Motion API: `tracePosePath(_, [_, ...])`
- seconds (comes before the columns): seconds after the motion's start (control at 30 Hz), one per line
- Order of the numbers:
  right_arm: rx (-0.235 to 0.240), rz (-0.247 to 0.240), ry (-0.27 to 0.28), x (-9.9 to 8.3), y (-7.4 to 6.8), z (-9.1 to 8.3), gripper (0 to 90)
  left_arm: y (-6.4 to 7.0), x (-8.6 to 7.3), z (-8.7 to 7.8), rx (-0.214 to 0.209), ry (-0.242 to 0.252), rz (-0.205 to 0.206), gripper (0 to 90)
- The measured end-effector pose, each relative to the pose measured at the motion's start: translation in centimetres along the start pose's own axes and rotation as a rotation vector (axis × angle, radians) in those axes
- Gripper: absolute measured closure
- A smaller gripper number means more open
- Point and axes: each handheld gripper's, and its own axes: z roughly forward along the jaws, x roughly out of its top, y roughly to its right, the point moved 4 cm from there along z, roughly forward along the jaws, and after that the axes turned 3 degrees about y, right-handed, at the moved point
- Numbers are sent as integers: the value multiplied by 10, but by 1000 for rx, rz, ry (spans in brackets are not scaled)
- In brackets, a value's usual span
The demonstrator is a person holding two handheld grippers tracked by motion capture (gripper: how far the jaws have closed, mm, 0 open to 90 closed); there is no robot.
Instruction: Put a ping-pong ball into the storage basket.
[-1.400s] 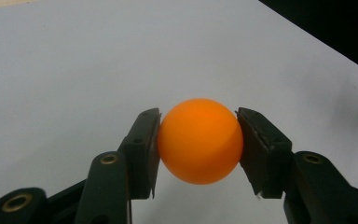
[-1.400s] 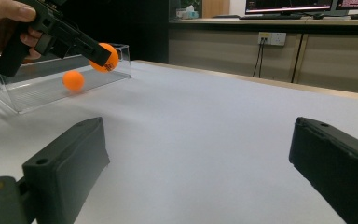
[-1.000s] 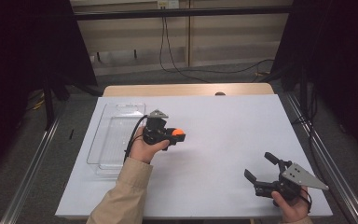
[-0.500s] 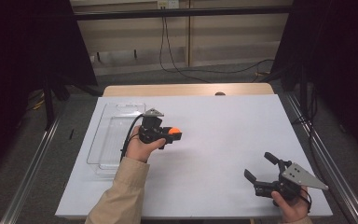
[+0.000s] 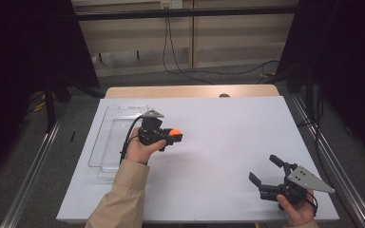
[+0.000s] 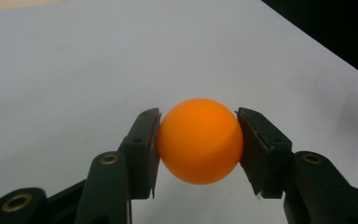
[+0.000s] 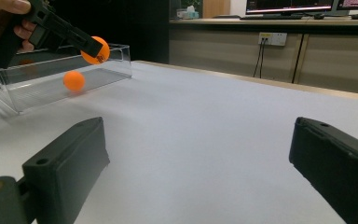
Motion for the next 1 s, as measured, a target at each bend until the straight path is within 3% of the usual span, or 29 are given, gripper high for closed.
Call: tracePosePath(1.0, [2,2,0,0,0,0,36,-10,0,-13,25,11,-21,510])
